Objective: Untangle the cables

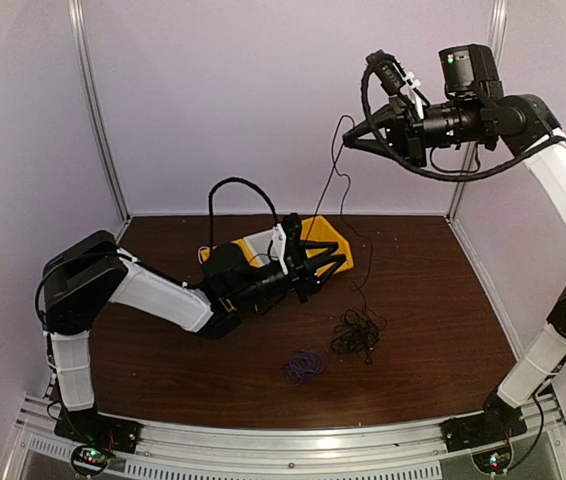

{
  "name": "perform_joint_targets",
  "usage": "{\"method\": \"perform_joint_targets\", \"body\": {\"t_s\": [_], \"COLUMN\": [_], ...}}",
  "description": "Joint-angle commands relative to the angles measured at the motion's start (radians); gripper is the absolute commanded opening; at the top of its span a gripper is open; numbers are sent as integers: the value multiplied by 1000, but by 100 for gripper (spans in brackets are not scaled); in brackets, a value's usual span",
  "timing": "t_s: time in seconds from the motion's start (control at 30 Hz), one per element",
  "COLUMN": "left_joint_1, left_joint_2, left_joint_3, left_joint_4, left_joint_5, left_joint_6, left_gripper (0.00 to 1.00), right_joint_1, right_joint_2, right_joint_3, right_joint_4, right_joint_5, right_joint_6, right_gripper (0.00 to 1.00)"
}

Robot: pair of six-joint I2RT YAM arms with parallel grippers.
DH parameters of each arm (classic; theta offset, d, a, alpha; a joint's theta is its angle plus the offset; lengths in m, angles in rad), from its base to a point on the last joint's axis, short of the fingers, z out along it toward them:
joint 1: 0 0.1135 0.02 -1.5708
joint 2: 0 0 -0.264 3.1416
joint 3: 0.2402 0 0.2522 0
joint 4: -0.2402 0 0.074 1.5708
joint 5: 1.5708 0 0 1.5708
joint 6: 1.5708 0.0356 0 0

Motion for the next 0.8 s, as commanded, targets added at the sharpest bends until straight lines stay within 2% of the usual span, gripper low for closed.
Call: {"method": "perform_joint_targets", "body": {"t_s": [0.0, 0.1, 0.23, 0.3, 0.37, 0.4, 0.53, 0.6, 0.77], "left_joint_1": [4, -1, -9, -14, -17, -19, -26, -30, -31], "left_joint_2": [-47, -99, -168, -220, -276, -309, -405, -410, -361], "left_joint_3": [-62, -121, -218, -239, -251, -262, -288, -239, -101], "left_joint_4": [-154, -155, -76, -100, -158, -178, -209, -281, -375], "left_joint_5": [-4, -127, -259, -310, -339, -345, -307, -248, -208], "left_joint_6": [33, 33, 3, 3, 18, 26, 71, 98, 114], "left_gripper": [43, 49, 59, 65, 90, 96, 98, 98, 98], "right_joint_1": [-5, -4, -7, -9, -9, -11, -10, -10, -10], "right_joint_2": [-72, -89, -108, -117, -130, -136, -145, -148, -150], "right_joint_3": [-3, -82, -169, -229, -288, -321, -415, -441, -468], "right_joint_4": [176, 226, 262, 272, 291, 306, 324, 333, 365], "right_joint_5": [-11, 23, 71, 81, 96, 102, 90, 79, 49], "right_joint_6": [44, 61, 68, 68, 75, 81, 83, 86, 114], "right_gripper": [0, 0, 0, 0, 0, 0, 0, 0, 0]}}
